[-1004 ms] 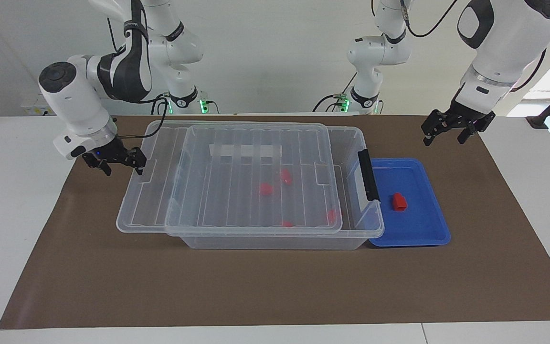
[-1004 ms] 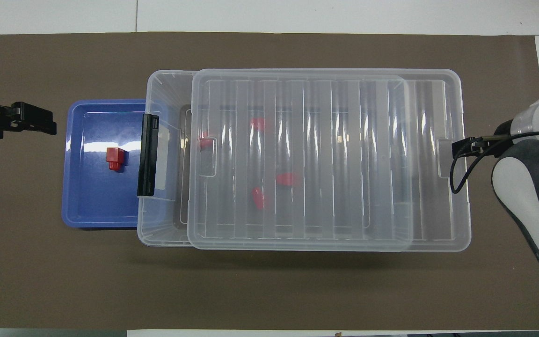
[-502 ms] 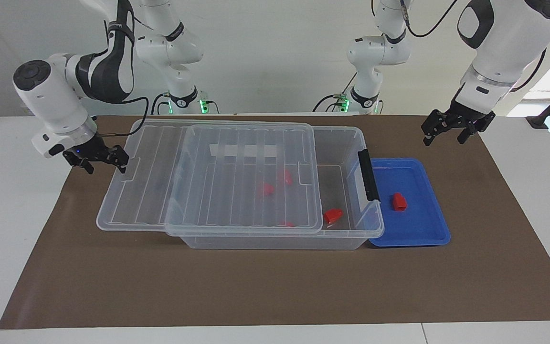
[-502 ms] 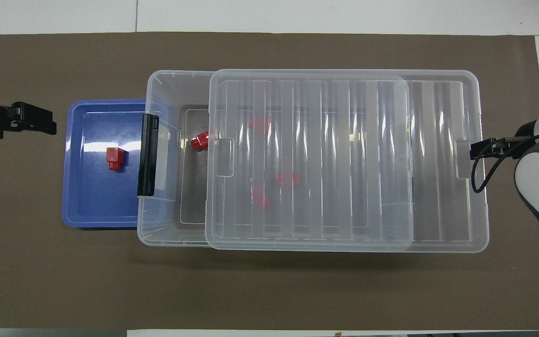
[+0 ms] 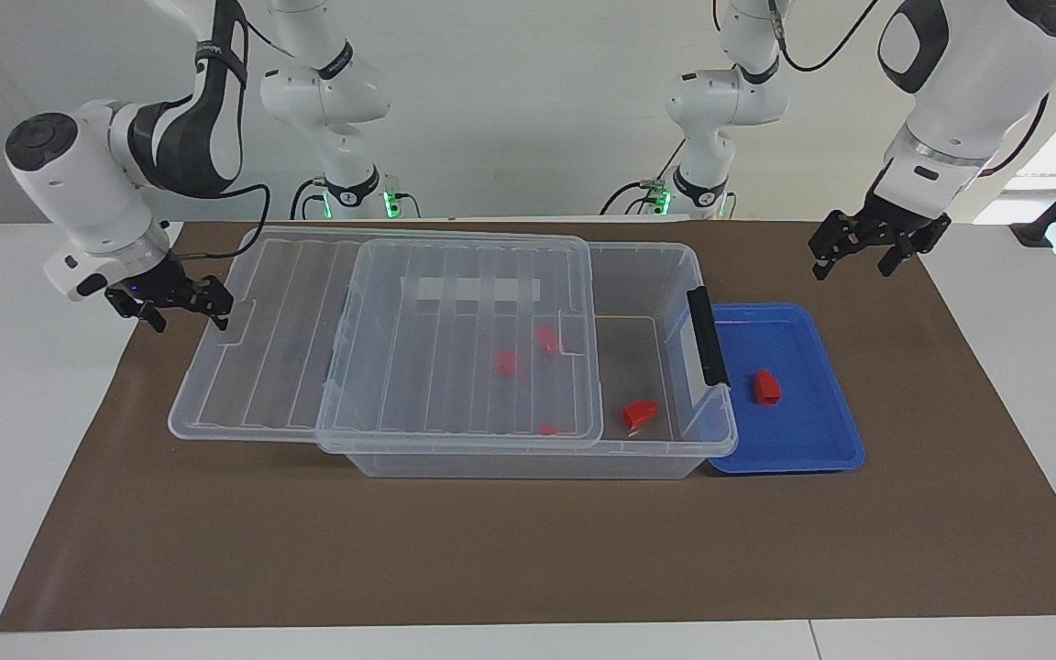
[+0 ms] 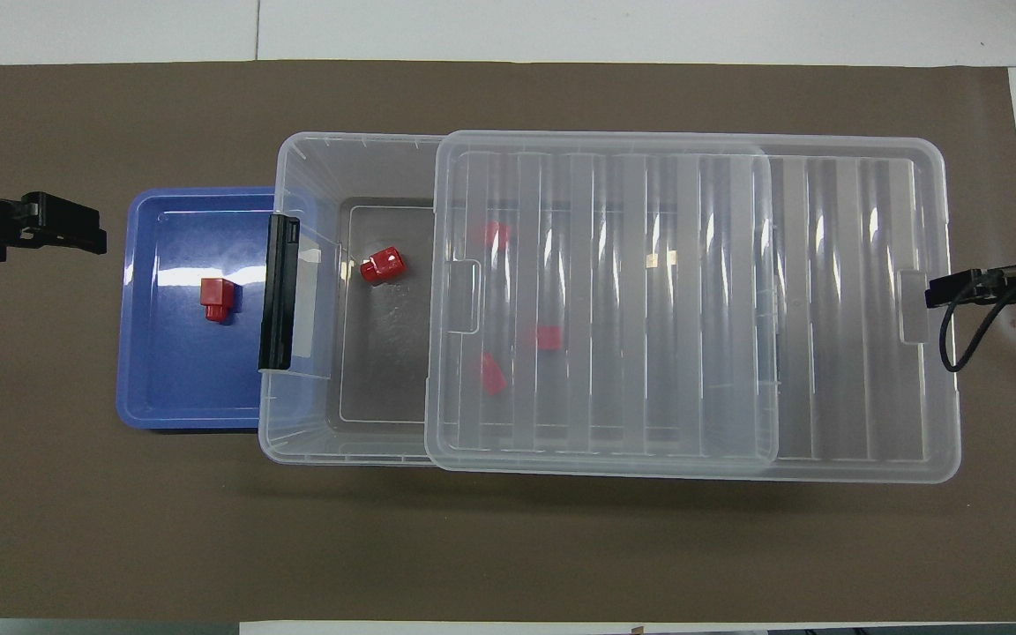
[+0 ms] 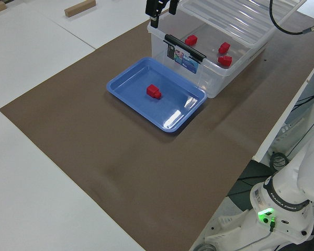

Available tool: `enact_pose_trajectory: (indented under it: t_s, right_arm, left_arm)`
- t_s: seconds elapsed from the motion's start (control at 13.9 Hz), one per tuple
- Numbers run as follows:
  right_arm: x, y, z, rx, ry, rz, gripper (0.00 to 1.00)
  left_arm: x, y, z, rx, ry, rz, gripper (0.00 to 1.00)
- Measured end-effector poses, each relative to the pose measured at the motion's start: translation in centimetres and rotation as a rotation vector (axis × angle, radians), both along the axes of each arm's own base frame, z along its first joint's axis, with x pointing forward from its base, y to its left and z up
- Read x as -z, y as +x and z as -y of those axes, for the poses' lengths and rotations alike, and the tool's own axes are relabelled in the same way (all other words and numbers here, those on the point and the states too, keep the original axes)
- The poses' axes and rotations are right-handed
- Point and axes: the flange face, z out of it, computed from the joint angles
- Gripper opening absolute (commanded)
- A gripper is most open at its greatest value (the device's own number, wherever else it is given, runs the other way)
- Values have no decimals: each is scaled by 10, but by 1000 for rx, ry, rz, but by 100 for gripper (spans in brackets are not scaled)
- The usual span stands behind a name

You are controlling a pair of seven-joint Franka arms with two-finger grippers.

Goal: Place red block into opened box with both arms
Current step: 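Slide the clear lid away from the blue tray with the right gripper, then reach the left gripper down and grasp the red block in the tray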

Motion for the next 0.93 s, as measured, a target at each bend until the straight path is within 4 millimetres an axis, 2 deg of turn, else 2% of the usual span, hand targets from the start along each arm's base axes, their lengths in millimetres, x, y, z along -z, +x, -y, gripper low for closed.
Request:
enact_pose_trajectory:
  t_s: [0.14, 0.36, 0.65, 0.93]
  right_arm:
    - [0, -1, 4, -11, 0, 0, 98]
    - [0, -2, 10, -20, 0, -1, 98]
    - [0, -3, 13, -29, -1, -1, 98]
    - [0, -5, 23, -36, -2, 1, 98]
  left_arm:
    - [8, 4, -2, -5, -2, 24, 100]
    - [40, 10, -10, -20, -4, 56, 100]
    - [105, 12, -11, -23, -5, 69, 100]
    - [178, 13, -11, 0, -4, 67, 99]
